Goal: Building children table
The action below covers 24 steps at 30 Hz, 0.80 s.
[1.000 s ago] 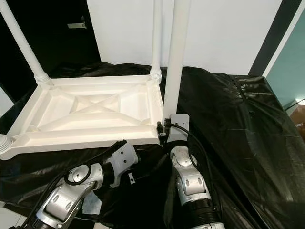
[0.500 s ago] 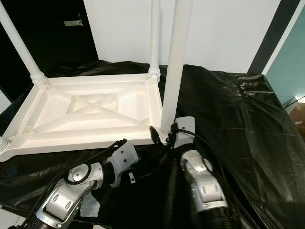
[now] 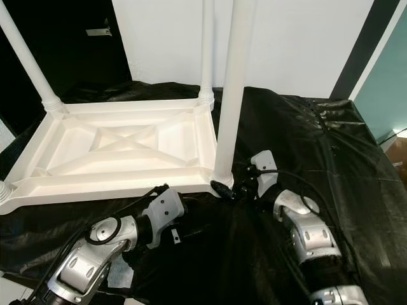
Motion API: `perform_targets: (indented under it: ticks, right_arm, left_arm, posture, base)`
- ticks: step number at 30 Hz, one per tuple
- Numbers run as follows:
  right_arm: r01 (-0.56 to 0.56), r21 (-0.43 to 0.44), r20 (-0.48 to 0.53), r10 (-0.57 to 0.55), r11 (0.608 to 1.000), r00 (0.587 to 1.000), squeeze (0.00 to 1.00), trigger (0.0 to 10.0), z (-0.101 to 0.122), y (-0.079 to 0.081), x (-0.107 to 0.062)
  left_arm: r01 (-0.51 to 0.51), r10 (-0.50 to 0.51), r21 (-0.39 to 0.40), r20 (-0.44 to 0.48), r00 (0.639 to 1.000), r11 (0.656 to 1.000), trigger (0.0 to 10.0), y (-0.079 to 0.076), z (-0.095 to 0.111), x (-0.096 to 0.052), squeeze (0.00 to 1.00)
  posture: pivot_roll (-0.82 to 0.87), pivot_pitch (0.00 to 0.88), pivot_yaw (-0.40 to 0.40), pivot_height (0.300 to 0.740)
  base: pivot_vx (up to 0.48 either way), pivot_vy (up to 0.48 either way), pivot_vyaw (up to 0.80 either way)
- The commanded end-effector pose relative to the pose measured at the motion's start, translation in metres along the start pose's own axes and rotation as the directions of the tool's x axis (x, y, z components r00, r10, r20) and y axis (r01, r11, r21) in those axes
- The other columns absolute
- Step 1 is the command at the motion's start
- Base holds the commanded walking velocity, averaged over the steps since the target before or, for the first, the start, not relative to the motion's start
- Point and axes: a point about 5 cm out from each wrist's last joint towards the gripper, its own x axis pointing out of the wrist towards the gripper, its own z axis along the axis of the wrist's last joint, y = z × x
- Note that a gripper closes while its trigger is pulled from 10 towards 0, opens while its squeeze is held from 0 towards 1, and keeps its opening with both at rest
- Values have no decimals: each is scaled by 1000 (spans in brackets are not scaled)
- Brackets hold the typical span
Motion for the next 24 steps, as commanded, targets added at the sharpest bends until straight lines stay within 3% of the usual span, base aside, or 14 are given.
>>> perform_targets:
  ticks: [1,9,19,20,21,22,24]
  right_arm:
    - [-94,-8,-32,93,996,995,0,10000,-1,0,7]
    - [-228,-84,-93,220,970,971,0,10000,7,-7,24]
    - [-289,-161,-169,262,944,950,0,10000,8,-13,33]
    - [-296,-173,-184,265,939,947,0,2941,7,-14,34]
    - [-296,-173,-184,265,939,947,0,2941,7,-14,34]
    - [-303,-168,-190,271,938,944,0,0,6,-15,34]
    - [-307,-154,-193,276,939,942,0,0,5,-15,33]
  left_arm:
    - [-21,21,5,-6,1000,1000,10000,4,0,-1,0]
    - [-37,37,4,-3,999,999,10000,6,2,-1,0]
    - [-42,42,3,1,999,999,10000,6,3,0,0]
    - [-44,44,2,2,999,999,10000,6,3,0,0]
    - [-44,44,2,2,999,999,10000,6,3,0,0]
    - [-45,45,2,2,999,999,10000,6,4,0,0]
    - [-48,48,1,2,999,999,10000,6,4,0,0]
  posture:
    - [5,0,-32,740]
    - [21,0,-37,740]
    - [29,0,-42,740]
    - [32,0,-48,740]
    - [32,0,-48,740]
    - [35,0,-50,740]
    - [37,0,-54,740]
  base:
    - [0,0,0]
    - [0,0,0]
    - [0,0,0]
    - [0,0,0]
    - [0,0,0]
    - [0,0,0]
    - [0,0,0]
